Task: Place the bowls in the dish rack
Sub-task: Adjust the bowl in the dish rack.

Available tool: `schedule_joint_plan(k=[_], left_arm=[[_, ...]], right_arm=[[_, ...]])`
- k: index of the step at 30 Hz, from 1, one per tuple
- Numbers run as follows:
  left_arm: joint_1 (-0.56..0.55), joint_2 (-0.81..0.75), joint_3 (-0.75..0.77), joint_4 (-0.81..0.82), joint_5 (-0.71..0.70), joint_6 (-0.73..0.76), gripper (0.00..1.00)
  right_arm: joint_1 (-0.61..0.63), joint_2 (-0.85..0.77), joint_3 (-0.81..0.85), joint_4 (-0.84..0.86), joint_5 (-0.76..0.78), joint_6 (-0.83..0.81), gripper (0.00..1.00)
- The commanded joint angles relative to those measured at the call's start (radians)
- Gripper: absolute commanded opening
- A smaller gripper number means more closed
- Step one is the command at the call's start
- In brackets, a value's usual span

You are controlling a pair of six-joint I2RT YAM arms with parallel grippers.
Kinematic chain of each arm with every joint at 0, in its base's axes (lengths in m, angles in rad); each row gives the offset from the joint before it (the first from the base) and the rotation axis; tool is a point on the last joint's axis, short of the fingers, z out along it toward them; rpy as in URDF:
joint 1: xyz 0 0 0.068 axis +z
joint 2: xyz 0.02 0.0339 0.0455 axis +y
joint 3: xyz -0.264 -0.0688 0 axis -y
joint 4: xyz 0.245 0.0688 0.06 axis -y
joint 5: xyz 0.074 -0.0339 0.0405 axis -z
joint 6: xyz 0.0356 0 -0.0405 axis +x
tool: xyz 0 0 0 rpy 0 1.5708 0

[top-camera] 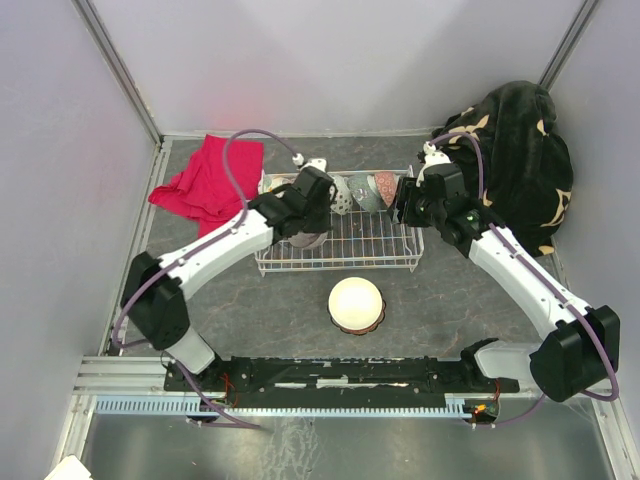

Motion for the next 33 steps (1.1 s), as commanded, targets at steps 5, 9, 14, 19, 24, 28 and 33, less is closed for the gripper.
schedule_joint_plan(k=[5, 9, 14, 19, 24, 28, 33], left_arm=[[0.064, -0.254, -0.149, 0.278, 0.162, -0.035, 0.03], [0.106, -0.314, -0.24, 0.378, 0.265, -0.075, 0.03], [0.174, -0.383, -0.395, 0.52, 0.386, -0.134, 0.03], [0.256, -0.467, -0.54, 0.65, 0.477, -0.194, 0.03], [0.319, -0.495, -0.649, 0.81, 0.59, -0.266, 0.03], [0.357, -0.501, -0.719, 0.913, 0.647, -0.322, 0.03], [0.408, -0.523, -0.783, 0.983, 0.682, -0.366, 0.03]], right_arm=[[-0.008, -0.019, 0.001, 0.03, -0.01, 0.008, 0.63], [-0.009, -0.017, 0.001, 0.03, -0.014, 0.008, 0.63], [-0.01, -0.017, -0.001, 0.032, -0.018, 0.008, 0.63], [-0.01, -0.011, 0.0, 0.034, -0.022, 0.01, 0.63], [-0.011, -0.01, 0.0, 0.034, -0.021, 0.011, 0.63], [-0.01, -0.003, 0.001, 0.038, -0.023, 0.012, 0.63], [-0.01, 0.002, 0.0, 0.039, -0.026, 0.012, 0.63]])
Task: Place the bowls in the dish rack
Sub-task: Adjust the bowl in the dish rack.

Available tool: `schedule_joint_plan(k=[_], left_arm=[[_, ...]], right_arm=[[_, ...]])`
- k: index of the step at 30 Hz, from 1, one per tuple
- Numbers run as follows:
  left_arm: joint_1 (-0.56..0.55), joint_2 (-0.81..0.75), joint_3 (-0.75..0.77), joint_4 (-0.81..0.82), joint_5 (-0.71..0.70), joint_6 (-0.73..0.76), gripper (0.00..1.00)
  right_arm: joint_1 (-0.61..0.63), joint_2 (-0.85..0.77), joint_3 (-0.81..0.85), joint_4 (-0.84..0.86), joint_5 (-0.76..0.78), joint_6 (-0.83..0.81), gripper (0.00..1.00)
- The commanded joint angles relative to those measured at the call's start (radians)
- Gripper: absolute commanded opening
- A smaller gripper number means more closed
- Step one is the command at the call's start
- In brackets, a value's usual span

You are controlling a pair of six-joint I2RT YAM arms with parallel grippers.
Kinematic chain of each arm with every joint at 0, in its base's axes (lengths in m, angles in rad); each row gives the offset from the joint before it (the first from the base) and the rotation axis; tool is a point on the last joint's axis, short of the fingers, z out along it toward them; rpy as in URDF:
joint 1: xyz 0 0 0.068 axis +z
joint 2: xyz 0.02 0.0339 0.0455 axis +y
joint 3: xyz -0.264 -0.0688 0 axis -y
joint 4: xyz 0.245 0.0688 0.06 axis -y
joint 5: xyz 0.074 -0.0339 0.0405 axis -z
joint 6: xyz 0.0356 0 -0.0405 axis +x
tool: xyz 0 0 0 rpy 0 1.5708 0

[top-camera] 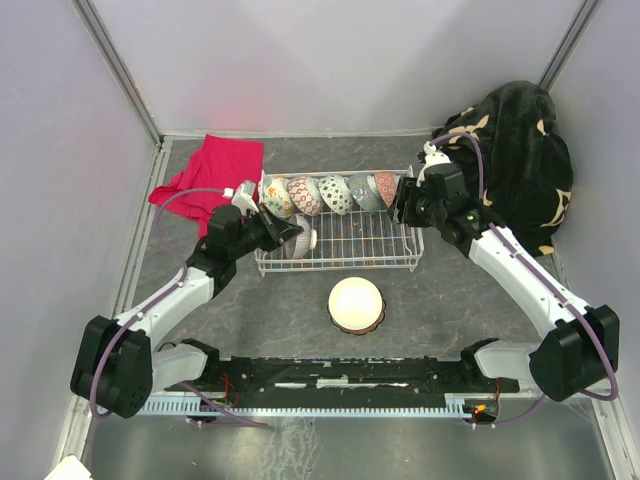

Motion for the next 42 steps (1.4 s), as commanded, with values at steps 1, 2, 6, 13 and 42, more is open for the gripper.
schedule_joint_plan(k=[1, 2, 6, 13, 42], left_arm=[[0.037, -0.058, -0.03, 0.176, 0.09, -0.094, 0.03], [0.046, -0.062, -0.04, 0.186, 0.095, -0.102, 0.03], [0.072, -0.071, -0.077, 0.233, 0.115, -0.133, 0.03], [0.094, -0.06, -0.126, 0.312, 0.155, -0.175, 0.03], [0.147, 0.042, -0.198, 0.422, 0.232, -0.209, 0.03]], right_arm=[[-0.004, 0.0, 0.002, 0.039, -0.01, 0.008, 0.63], [-0.004, 0.001, 0.002, 0.039, -0.01, 0.009, 0.63], [-0.004, 0.002, 0.003, 0.04, -0.014, 0.01, 0.63], [-0.004, 0.005, 0.002, 0.042, -0.015, 0.01, 0.63], [-0.005, 0.009, -0.005, 0.068, -0.06, 0.013, 0.63]])
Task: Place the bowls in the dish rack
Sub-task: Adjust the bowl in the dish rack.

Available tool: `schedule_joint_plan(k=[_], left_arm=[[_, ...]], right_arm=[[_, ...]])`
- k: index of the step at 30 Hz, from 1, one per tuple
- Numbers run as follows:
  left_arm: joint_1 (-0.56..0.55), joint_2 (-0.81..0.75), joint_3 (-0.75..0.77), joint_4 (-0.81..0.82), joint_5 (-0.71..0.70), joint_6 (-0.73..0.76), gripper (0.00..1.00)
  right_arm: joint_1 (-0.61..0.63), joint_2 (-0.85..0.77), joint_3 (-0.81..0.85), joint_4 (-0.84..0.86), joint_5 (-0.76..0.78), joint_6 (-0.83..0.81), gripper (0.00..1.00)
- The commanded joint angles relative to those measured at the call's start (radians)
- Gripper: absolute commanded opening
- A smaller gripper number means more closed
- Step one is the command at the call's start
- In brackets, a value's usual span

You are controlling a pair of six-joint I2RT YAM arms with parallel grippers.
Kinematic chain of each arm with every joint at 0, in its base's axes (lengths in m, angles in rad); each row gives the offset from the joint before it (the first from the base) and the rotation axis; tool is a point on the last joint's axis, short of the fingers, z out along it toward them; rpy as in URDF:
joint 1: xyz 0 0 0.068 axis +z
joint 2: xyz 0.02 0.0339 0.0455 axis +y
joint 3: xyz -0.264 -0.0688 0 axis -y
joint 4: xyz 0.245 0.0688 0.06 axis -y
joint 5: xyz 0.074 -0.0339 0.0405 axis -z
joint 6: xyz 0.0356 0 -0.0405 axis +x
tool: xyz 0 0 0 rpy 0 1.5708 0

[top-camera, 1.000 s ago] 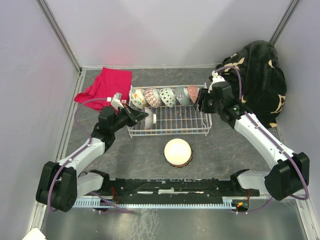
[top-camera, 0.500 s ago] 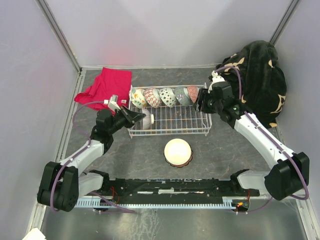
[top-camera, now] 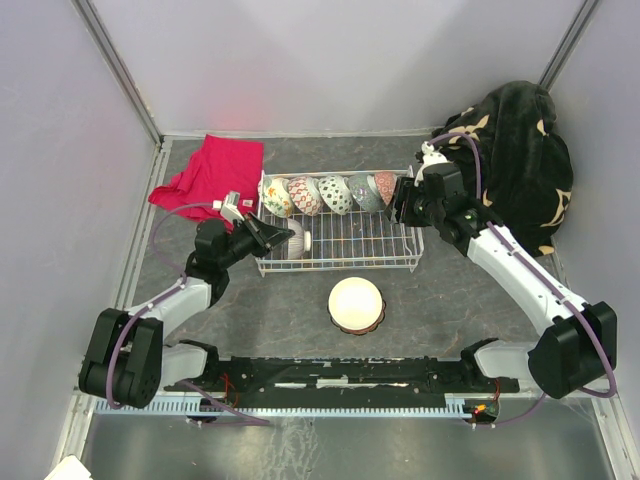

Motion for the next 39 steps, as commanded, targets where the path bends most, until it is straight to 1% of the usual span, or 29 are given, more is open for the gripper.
schedule_joint_plan(k=[1, 5, 9, 15, 22, 24, 25, 28, 31, 34, 39], left_arm=[[0.002, -0.001, -0.001, 0.069, 0.06, -0.063, 0.03], [0.002, 0.001, 0.004, 0.031, 0.054, -0.046, 0.03], [0.007, 0.0, 0.012, -0.066, 0.03, 0.002, 0.03], [0.017, 0.035, 0.021, -0.14, 0.016, 0.063, 0.03], [0.019, 0.073, 0.023, -0.172, 0.0, 0.101, 0.03], [0.019, 0.081, 0.022, -0.175, -0.001, 0.109, 0.03], [0.019, 0.085, 0.021, -0.175, -0.002, 0.111, 0.03], [0.019, 0.093, 0.018, -0.175, -0.004, 0.115, 0.03], [0.02, 0.093, 0.018, -0.174, -0.004, 0.116, 0.03], [0.023, 0.089, 0.019, -0.178, -0.004, 0.116, 0.03], [0.024, 0.085, 0.02, -0.178, -0.002, 0.116, 0.03]], right_arm=[[-0.004, -0.008, -0.004, 0.052, -0.032, 0.008, 0.63], [-0.004, -0.011, -0.007, 0.061, -0.044, 0.007, 0.63], [-0.003, -0.009, -0.007, 0.062, -0.041, 0.006, 0.63], [-0.004, -0.015, 0.001, 0.03, 0.019, -0.004, 0.63], [-0.003, -0.029, 0.01, -0.013, 0.113, -0.021, 0.63], [-0.004, -0.027, 0.011, -0.016, 0.103, -0.028, 0.62], [-0.003, -0.023, 0.014, -0.008, 0.07, -0.033, 0.62], [0.012, 0.027, 0.048, -0.025, 0.004, -0.055, 0.62], [0.046, 0.105, 0.096, -0.072, -0.013, -0.082, 0.62], [0.086, 0.19, 0.145, -0.121, 0.014, -0.104, 0.62], [0.161, 0.288, 0.191, -0.155, 0.112, -0.125, 0.64]])
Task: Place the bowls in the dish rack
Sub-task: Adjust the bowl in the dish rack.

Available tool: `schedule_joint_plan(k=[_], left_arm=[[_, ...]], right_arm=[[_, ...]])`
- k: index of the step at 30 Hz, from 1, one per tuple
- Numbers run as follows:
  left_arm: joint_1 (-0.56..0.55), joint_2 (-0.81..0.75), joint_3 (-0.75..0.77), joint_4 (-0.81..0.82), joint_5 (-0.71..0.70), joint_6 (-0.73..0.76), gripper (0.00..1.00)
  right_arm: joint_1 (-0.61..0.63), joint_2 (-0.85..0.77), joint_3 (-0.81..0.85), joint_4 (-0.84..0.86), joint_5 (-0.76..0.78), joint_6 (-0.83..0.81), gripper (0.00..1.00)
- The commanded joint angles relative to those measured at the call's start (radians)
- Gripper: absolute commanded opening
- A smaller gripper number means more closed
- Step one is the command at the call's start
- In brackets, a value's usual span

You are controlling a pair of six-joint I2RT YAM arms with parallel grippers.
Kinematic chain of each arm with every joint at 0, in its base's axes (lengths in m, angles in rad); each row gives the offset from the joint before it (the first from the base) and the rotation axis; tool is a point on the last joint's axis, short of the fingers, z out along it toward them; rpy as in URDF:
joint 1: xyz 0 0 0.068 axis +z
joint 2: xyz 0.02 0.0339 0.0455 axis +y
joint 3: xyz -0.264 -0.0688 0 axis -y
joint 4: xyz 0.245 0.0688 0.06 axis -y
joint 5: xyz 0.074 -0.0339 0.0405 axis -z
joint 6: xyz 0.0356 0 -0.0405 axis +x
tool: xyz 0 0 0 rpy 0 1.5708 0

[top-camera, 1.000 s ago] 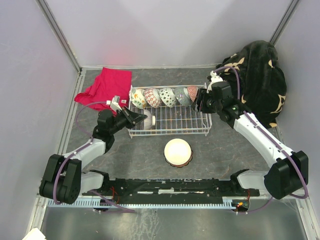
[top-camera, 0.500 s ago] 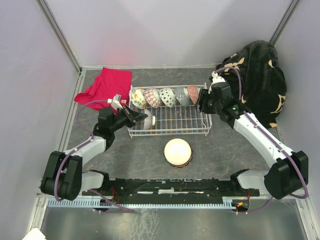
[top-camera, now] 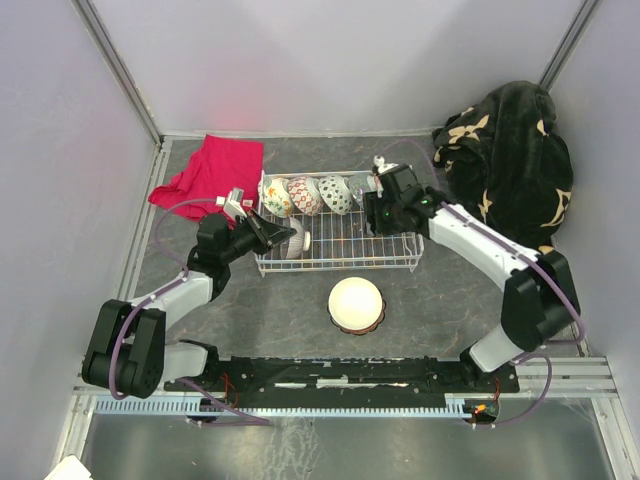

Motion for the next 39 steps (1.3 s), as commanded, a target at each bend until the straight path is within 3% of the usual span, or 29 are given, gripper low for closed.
schedule_joint_plan(k=[1, 19, 32, 36, 39], left_arm=[[0.014, 0.029, -0.022, -0.149, -0.021, 0.071, 0.03], [0.026, -0.014, -0.025, -0.195, -0.035, 0.086, 0.03], [0.039, -0.023, -0.042, -0.204, -0.033, 0.097, 0.03], [0.038, -0.034, -0.061, -0.142, -0.011, 0.056, 0.03], [0.039, -0.041, -0.064, -0.138, -0.01, 0.052, 0.03]], right_arm=[[0.058, 0.058, 0.069, -0.053, 0.088, -0.041, 0.64], [0.152, 0.214, 0.097, -0.089, 0.214, -0.045, 0.64], [0.152, 0.234, 0.113, -0.117, 0.259, -0.047, 0.54], [0.158, 0.184, 0.084, -0.062, 0.194, -0.055, 0.65], [0.168, 0.097, 0.031, 0.012, 0.15, -0.058, 0.67]])
